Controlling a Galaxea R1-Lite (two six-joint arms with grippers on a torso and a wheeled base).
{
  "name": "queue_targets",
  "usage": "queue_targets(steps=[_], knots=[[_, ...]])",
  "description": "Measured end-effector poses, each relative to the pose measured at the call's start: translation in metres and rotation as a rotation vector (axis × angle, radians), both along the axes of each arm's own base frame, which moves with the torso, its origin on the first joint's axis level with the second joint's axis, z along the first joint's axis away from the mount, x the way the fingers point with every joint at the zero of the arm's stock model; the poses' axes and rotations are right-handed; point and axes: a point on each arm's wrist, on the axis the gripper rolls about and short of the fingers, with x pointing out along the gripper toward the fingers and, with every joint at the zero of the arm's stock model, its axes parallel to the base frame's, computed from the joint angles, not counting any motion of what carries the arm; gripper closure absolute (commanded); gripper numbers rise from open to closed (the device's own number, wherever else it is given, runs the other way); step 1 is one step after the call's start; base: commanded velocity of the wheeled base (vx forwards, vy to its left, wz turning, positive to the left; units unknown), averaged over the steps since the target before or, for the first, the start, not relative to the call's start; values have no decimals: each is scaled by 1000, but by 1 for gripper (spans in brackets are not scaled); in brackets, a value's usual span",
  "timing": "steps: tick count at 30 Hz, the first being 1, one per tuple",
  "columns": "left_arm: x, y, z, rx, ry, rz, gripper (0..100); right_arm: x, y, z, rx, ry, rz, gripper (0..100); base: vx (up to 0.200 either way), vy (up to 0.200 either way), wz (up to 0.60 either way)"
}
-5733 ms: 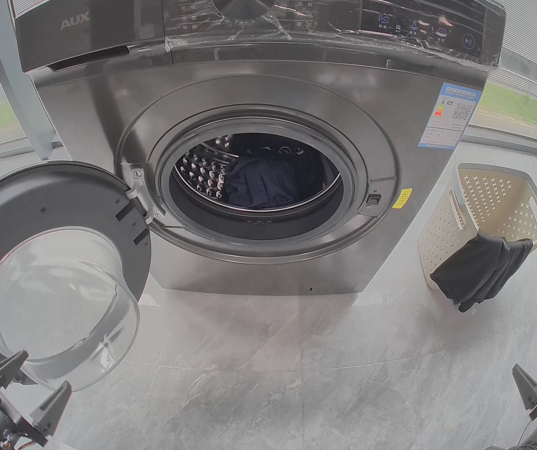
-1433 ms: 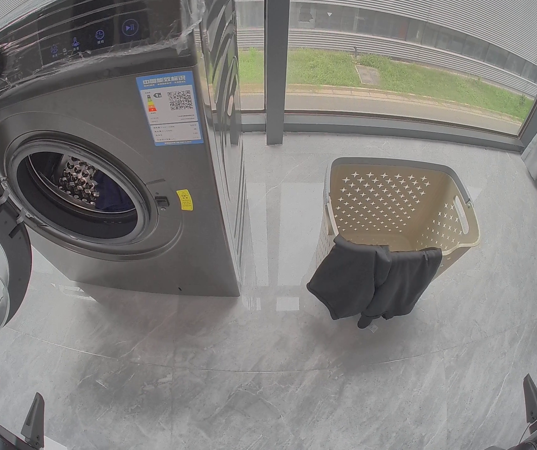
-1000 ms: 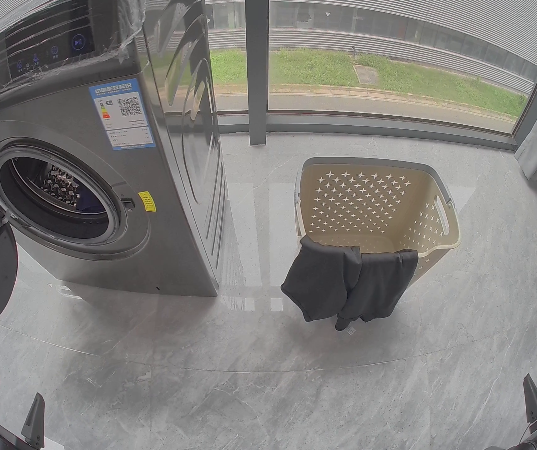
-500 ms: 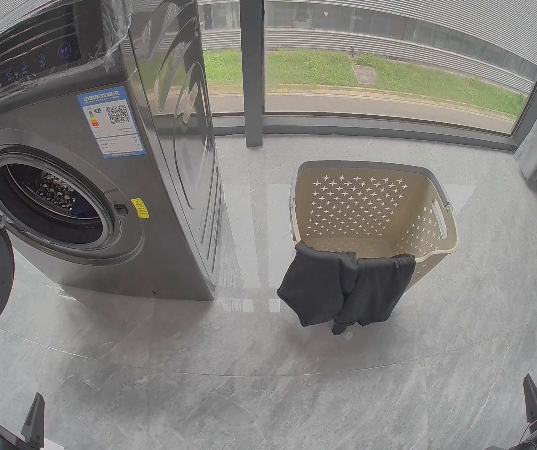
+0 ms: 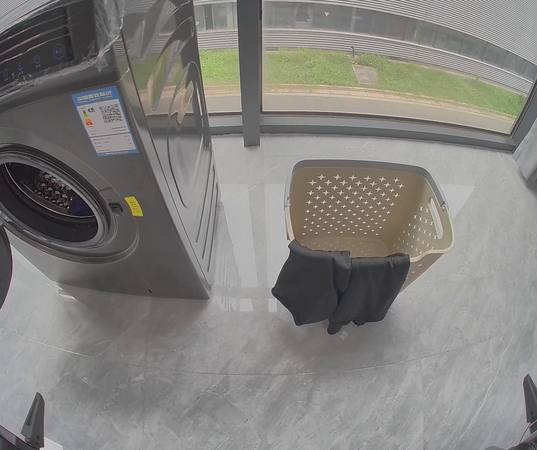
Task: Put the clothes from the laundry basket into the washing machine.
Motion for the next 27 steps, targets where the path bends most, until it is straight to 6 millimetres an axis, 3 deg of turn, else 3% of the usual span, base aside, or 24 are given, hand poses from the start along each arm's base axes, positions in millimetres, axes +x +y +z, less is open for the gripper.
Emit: queue_targets(steps=[2,19,27], knots=[[0,0,0,0,0,0,0,0,0,0,0,0,0,0,0,-200,0],[0,0,0,30,4,-5,0,0,0,0,0,0,0,0,0,0,0],[0,0,0,17,4,-4,0,0,0,0,0,0,0,0,0,-200,0]])
